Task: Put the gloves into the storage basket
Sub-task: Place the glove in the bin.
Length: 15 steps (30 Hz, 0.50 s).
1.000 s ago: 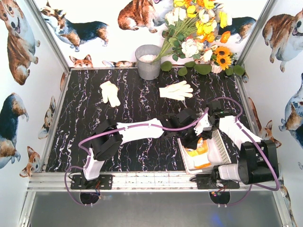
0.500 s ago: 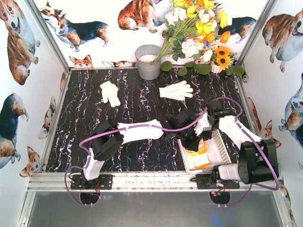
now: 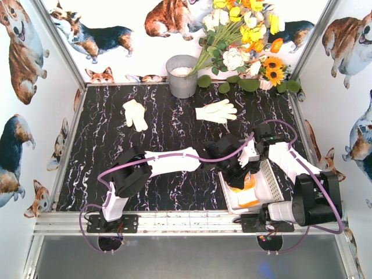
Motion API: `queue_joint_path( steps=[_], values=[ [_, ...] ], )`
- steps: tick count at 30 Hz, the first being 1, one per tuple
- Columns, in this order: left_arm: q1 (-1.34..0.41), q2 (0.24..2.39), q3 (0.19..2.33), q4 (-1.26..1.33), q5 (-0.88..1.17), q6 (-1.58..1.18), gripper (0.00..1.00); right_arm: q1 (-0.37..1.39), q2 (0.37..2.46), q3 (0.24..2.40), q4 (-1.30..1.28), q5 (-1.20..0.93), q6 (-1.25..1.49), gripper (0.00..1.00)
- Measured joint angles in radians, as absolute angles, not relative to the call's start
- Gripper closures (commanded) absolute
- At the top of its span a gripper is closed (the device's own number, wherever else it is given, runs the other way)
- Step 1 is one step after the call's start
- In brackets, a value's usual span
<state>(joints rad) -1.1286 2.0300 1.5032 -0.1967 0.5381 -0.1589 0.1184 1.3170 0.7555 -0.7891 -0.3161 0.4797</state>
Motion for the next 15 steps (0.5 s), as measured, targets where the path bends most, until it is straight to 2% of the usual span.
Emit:
queue_joint_path(
  steps=[4, 12, 15],
  values=[
    [-1.134, 2.031, 1.487, -0.184, 0.533, -0.169, 0.57, 0.131, 1.317, 0.756, -0.789, -0.311, 0.480, 0.59],
    [-1.164, 2.031, 1.447, -0.160, 0.527, -0.191, 0.34, 0.167, 1.317, 0.756, -0.811, -0.263, 0.465, 0.58],
    [-1.169, 2.016, 1.432, -0.152, 0.534, -0.191, 0.32, 0.171, 1.315, 0.756, -0.812, -0.266, 0.465, 0.57]
  ],
)
